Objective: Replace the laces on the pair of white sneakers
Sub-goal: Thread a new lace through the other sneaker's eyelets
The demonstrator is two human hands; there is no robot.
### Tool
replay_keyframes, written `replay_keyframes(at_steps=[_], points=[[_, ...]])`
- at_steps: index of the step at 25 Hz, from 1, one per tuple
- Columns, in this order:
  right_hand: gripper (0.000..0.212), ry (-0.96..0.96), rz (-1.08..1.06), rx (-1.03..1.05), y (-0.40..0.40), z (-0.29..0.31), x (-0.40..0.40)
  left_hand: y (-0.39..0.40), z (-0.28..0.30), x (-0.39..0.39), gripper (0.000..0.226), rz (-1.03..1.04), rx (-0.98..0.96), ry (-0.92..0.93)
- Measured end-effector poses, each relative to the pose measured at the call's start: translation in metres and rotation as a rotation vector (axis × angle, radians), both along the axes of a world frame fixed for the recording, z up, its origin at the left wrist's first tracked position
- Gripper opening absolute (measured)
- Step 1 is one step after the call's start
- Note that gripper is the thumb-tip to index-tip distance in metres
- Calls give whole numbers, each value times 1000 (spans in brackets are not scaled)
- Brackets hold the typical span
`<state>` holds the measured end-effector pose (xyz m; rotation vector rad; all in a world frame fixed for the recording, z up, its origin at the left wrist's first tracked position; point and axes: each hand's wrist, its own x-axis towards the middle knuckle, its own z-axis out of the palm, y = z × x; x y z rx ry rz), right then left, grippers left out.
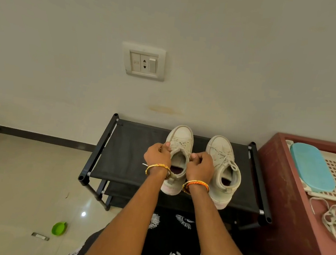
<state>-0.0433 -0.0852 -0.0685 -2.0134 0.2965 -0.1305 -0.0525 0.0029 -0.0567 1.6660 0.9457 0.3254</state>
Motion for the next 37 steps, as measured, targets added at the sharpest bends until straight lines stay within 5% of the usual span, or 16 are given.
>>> replay_keyframes(at_steps=[5,10,16,20,26,37], points=[[14,-9,-52,31,2,0,-3,-5,-2,-1,26,86,-48,-27],[18,136,168,-39,-16,17,9,6,-11,-4,27,-50,-65,-83],[29,247,144,563,-16,33,28,0,-2,7,26,-133,-362,-293],[21,276,129,867,-13,28,39,9,0,12,23,-212,-344,-296],[8,216,186,756,-2,13,46,19,5,15,18,-468,-169,-306],[19,186,292,696,2,13,48,38,4,18,22,-628,-7,-375]])
